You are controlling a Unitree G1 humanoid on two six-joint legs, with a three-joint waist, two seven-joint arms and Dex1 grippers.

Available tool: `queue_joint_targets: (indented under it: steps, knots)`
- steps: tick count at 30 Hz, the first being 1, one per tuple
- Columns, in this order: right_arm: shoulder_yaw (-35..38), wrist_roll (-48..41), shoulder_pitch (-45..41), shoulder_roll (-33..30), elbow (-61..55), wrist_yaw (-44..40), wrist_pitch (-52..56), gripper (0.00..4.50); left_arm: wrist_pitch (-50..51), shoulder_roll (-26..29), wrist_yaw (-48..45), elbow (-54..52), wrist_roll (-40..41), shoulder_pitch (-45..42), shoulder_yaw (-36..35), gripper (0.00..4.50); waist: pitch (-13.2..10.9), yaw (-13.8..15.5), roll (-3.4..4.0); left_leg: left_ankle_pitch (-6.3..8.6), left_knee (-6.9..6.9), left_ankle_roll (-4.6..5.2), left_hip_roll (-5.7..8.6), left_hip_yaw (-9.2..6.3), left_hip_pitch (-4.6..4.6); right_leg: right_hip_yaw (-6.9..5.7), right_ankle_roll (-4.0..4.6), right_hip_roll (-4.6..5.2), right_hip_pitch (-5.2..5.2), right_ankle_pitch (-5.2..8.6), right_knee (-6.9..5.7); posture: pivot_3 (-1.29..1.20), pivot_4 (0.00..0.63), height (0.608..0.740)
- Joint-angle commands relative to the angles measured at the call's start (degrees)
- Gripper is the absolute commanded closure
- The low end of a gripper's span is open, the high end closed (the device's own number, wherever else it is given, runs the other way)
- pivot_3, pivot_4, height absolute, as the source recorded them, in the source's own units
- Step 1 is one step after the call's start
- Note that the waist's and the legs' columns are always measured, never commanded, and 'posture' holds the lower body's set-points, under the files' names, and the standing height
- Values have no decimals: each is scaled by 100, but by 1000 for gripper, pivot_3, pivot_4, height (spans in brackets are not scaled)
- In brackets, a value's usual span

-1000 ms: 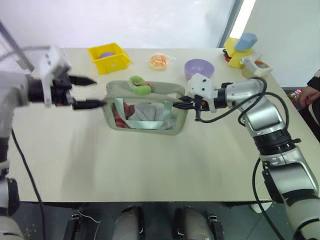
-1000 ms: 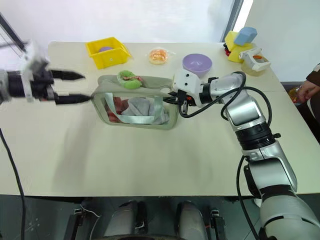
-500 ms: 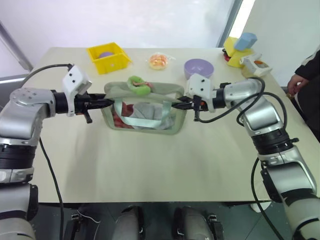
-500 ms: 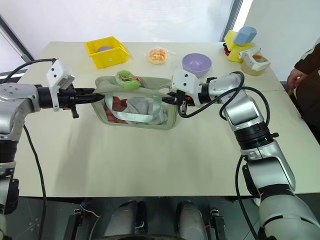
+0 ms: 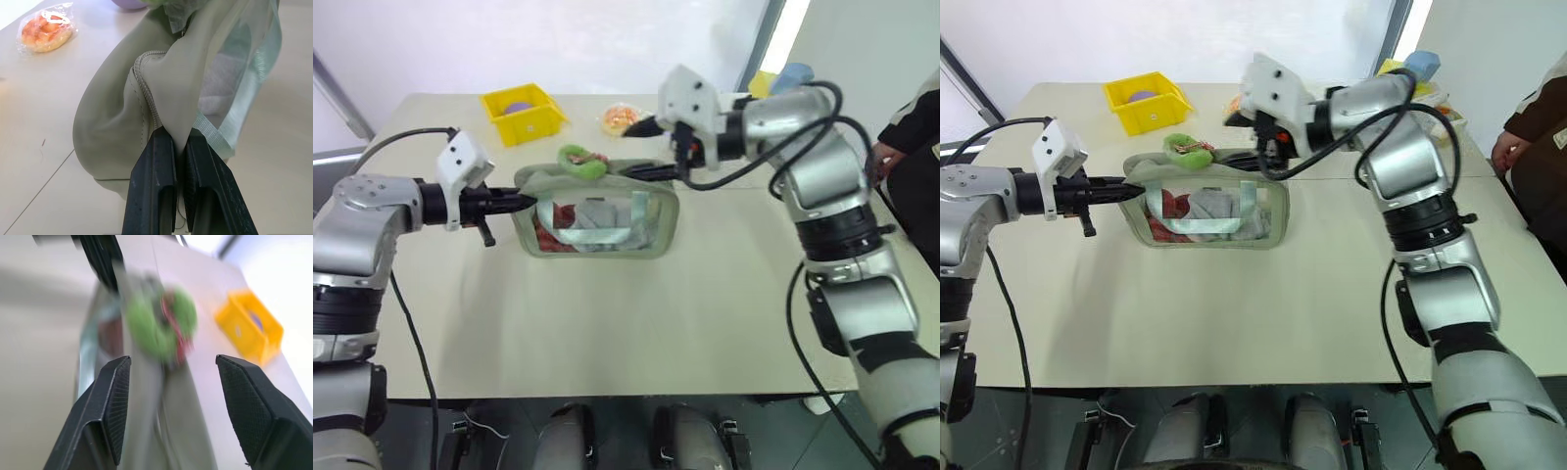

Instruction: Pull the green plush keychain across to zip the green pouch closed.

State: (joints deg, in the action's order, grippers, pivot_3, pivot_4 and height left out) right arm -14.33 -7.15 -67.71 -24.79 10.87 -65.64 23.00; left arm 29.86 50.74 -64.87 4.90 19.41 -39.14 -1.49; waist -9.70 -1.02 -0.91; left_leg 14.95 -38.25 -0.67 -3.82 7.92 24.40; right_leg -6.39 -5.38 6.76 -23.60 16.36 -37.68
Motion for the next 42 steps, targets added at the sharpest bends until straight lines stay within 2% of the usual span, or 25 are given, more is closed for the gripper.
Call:
queue_joint_targets:
  steps: [1, 4, 10, 13, 17, 23, 27, 32, 35, 38, 42]
  knots:
    - [-76, 66, -266, 366, 206, 236, -243, 1593, 15, 72, -37, -131, 48, -51, -90, 4500, 0, 18, -1, 0, 0, 0, 1, 0, 2, 0, 0, 1, 0, 0, 1, 0, 150, 739]
    - [-197, 191, -382, 623, 591, 282, -525, 1593, 33, 79, -47, -150, 51, -70, -85, 4500, 0, 16, -1, 0, -1, 0, 2, 0, 3, 0, 0, 0, -1, 0, 0, 0, 150, 739]
    - [-277, 371, -443, 654, 1043, 266, -765, 1593, 75, 91, -27, -205, 56, -47, -111, 4500, 0, 9, -1, 0, 0, 0, 1, -1, 4, 0, 0, 0, -1, 0, 2, 0, 150, 739]
    - [-259, 404, -423, 532, 1152, 119, -699, 2378, 85, 88, -7, -201, 43, -38, -119, 4500, 0, 7, -1, 0, 0, 0, 1, -1, 3, 0, 0, 0, -2, 0, 0, 0, 150, 739]
    - [-121, 336, -429, 409, 1125, 62, -520, 4446, 69, 54, 32, -171, 27, -50, -103, 4500, 0, 4, -1, 0, 0, 0, 1, -1, 3, 0, 0, 0, -2, 0, 0, 0, 150, 739]
    - [554, -94, -609, 73, 1095, 225, 560, 4481, 40, -8, 63, -103, -1, -117, -50, 4500, 0, 25, -1, 0, 0, 0, 1, -1, 4, 0, 0, 0, -2, 0, 0, 0, 150, 739]
    - [579, 63, -461, -593, 901, 198, 629, 4481, 24, 3, 51, -92, -16, -90, -51, 4500, 0, 35, -1, 0, 0, 1, 2, -2, 5, 0, 0, 1, 1, 0, 5, 0, 150, 739]
    - [591, 407, -91, -1763, 398, 162, 600, 4481, -2, 47, 55, -49, -53, -21, -68, 4500, 0, 32, -1, 1, 3, 1, 2, -1, 5, 0, 0, 1, -1, 0, 10, 0, 150, 739]
    - [577, 606, 224, -2177, 38, 316, 546, 4481, -4, 22, 94, -53, -71, 0, -49, 4500, 0, 23, 0, 1, 3, 1, 2, 2, 4, 2, 0, 2, -2, 0, 12, 0, 150, 739]
    - [613, 646, 620, -2354, -405, 482, 690, 4481, 22, -19, 156, -90, -75, 16, -25, 4500, 0, 16, 0, 0, 3, 1, 1, 2, 2, 2, 0, 1, -3, 0, 12, 0, 150, 739]
    - [599, 764, 1452, -2159, -956, 1037, 934, 4481, 141, -106, 262, -201, -37, 61, -7, 4500, 1, 42, -2, 0, 2, 1, 1, 4, 3, 2, 0, 2, -3, 0, 12, 0, 150, 739]
